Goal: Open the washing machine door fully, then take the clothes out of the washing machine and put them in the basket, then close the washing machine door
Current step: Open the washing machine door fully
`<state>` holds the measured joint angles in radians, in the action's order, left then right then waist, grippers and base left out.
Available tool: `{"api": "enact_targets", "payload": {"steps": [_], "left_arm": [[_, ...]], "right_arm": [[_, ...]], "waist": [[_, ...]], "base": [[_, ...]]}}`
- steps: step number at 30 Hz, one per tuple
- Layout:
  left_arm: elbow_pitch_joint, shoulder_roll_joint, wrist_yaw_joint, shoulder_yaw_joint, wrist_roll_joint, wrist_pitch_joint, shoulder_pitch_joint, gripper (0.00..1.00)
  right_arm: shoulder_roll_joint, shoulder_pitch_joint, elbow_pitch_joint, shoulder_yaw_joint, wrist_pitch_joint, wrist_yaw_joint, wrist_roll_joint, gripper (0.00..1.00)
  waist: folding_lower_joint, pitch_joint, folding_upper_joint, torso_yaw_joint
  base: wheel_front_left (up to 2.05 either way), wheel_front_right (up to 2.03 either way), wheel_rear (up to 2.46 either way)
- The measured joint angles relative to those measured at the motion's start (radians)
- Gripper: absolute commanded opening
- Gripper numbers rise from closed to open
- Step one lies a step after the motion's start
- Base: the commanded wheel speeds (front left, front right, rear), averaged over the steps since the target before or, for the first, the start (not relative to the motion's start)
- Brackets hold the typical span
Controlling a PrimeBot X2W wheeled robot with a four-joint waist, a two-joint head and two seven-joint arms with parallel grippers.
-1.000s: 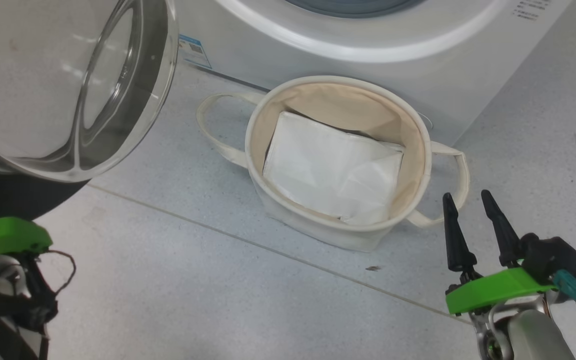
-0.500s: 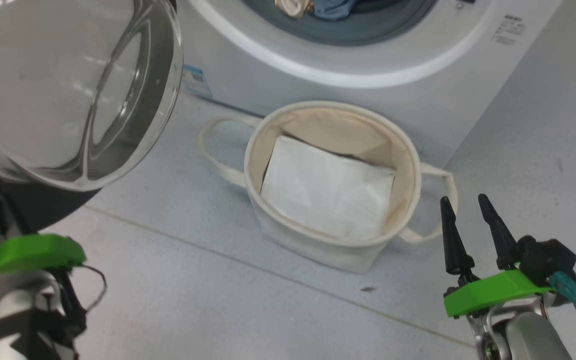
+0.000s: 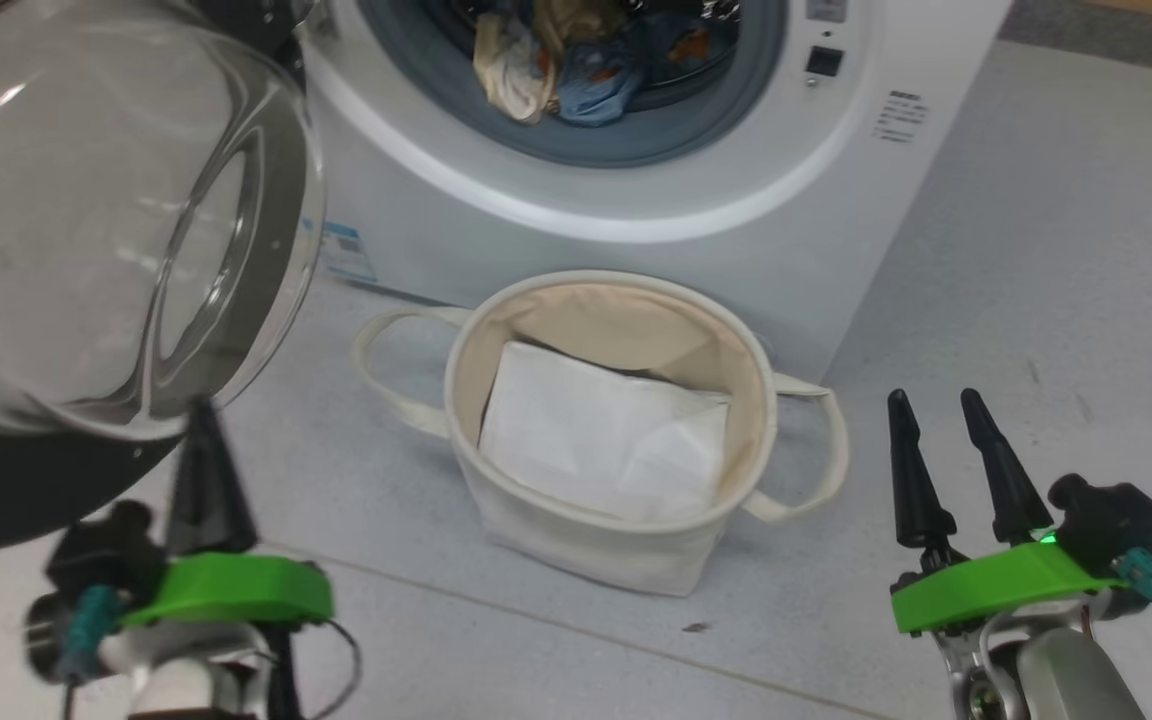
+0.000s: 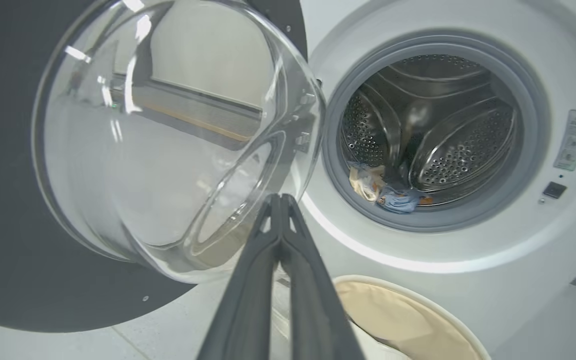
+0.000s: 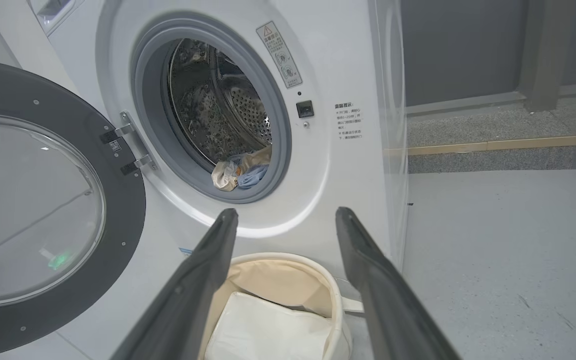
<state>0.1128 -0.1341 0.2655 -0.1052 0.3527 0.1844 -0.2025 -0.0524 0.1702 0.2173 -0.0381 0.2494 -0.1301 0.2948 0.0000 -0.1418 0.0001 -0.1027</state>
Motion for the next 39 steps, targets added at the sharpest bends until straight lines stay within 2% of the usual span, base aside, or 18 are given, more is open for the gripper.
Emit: {"api": "enact_targets", "payload": {"steps": [7,11,15,16,17,18,19,23,31,39], "left_arm": [[-0.039,0.012,-0.097,-0.132,-0.007,-0.025,0.025,0.00],[-0.014,0.019,-0.125,-0.178,-0.007,-0.025,0.048,0.00],[0.013,0.020,-0.135,-0.212,-0.013,-0.023,0.059,0.00],[0.021,0.021,-0.135,-0.216,-0.019,-0.016,0.060,0.07],[0.027,0.022,-0.135,-0.219,-0.022,-0.011,0.061,0.56],[0.034,0.025,-0.135,-0.222,-0.023,-0.004,0.062,0.88],[0.044,0.025,-0.134,-0.225,-0.025,0.000,0.063,1.00],[0.088,0.028,-0.121,-0.231,-0.040,0.021,0.065,1.00],[0.128,0.046,-0.127,-0.218,0.002,0.048,0.085,1.00],[0.163,0.048,-0.125,-0.207,0.001,0.057,0.085,1.00]], "right_arm": [[0.000,-0.036,-0.017,0.004,0.000,0.000,0.018,1.00],[0.000,-0.050,-0.021,0.012,0.000,0.000,0.023,1.00],[0.000,-0.070,-0.038,0.011,0.000,0.000,0.022,1.00],[0.000,-0.076,-0.040,0.008,0.000,0.000,0.022,1.00],[0.001,-0.079,-0.040,0.006,0.000,0.000,0.019,1.00],[0.001,-0.082,-0.043,0.005,0.000,0.000,0.017,1.00],[0.001,-0.083,-0.046,0.007,0.000,0.000,0.016,1.00],[0.001,-0.088,-0.047,0.015,0.000,0.000,0.016,1.00],[0.001,-0.089,-0.033,0.008,0.000,0.000,0.022,1.00],[0.001,-0.089,-0.031,0.007,0.000,0.000,0.022,1.00]], "waist": [[0.0000,0.035,0.0000,0.040],[0.0000,0.056,0.0000,0.065],[0.0000,0.072,0.0000,0.088],[0.0000,0.076,0.0000,0.093],[0.0000,0.078,0.0000,0.098],[0.0000,0.080,0.0000,0.104],[0.0000,0.082,0.0000,0.109],[0.0000,0.088,0.0000,0.124],[0.0000,0.094,0.0000,0.135],[0.0000,0.093,0.0000,0.135]], "base": [[0.00,0.00,0.00],[0.00,0.00,0.00],[0.00,0.00,0.00],[0.00,0.00,0.00],[0.00,0.00,0.00],[0.00,0.00,0.00],[0.00,0.00,0.00],[0.00,0.00,0.00],[0.00,0.00,0.00],[0.00,0.00,0.00]]}}
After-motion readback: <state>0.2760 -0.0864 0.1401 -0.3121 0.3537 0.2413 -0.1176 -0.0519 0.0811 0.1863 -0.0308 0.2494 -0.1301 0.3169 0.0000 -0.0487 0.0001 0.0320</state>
